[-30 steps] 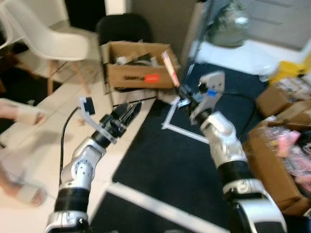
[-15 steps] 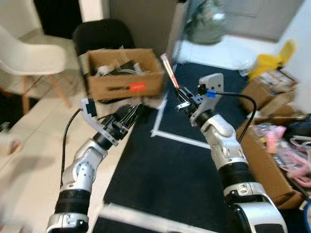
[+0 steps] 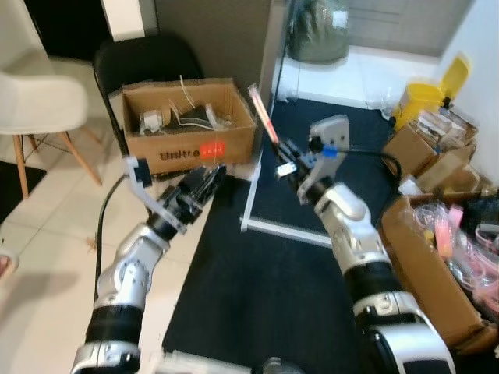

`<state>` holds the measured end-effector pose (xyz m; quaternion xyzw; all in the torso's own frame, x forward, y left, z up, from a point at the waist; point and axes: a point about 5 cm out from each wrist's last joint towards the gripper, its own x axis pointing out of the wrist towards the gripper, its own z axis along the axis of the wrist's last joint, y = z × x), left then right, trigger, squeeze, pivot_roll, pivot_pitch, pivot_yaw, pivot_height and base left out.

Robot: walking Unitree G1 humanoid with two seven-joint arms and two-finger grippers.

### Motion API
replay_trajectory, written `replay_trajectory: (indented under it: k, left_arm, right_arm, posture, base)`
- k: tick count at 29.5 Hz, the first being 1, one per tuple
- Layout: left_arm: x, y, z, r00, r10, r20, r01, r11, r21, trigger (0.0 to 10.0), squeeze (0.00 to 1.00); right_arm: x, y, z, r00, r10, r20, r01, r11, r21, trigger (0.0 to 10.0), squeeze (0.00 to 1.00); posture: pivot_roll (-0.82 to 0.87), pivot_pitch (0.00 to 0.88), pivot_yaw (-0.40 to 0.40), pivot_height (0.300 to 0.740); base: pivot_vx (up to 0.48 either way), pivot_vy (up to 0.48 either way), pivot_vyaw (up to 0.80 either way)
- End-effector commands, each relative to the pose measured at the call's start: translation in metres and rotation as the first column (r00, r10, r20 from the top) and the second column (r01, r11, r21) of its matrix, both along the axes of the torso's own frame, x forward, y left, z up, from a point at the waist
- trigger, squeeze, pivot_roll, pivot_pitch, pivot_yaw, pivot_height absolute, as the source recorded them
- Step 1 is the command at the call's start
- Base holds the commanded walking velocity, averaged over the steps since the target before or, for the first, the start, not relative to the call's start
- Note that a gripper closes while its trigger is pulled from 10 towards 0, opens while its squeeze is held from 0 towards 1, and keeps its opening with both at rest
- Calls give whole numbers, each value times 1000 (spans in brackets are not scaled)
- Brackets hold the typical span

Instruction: Picking trash to rubbish bin

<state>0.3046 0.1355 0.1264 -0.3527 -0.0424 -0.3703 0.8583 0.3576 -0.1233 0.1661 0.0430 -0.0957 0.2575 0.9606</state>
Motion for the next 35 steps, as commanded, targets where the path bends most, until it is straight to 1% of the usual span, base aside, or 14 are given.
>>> replay_trajectory:
  k: [1, 28, 35]
  left_arm:
    - [-1, 0, -3, 1000, -2, -11, 2, 1000, 12, 10000, 0]
    - [-1, 1, -2, 1000, -3, -8, 3, 1000, 13, 10000, 0]
    - [-1, 1, -2, 1000, -4, -8, 4, 1000, 13, 10000, 0]
  right_arm:
    - [0, 2, -2, 1000, 5, -8, -5, 1000, 7, 10000, 0]
    - [0, 2, -1, 1000, 7, -4, -7, 1000, 12, 10000, 0]
    - [0, 2, -1, 1000, 8, -5, -8, 1000, 13, 10000, 0]
  posture:
    - [27, 0, -37, 740]
    - [26, 0, -34, 740]
    - [25, 0, -33, 740]
  base:
    - [345, 0, 0]
    - [344, 0, 0]
    - [480, 0, 0]
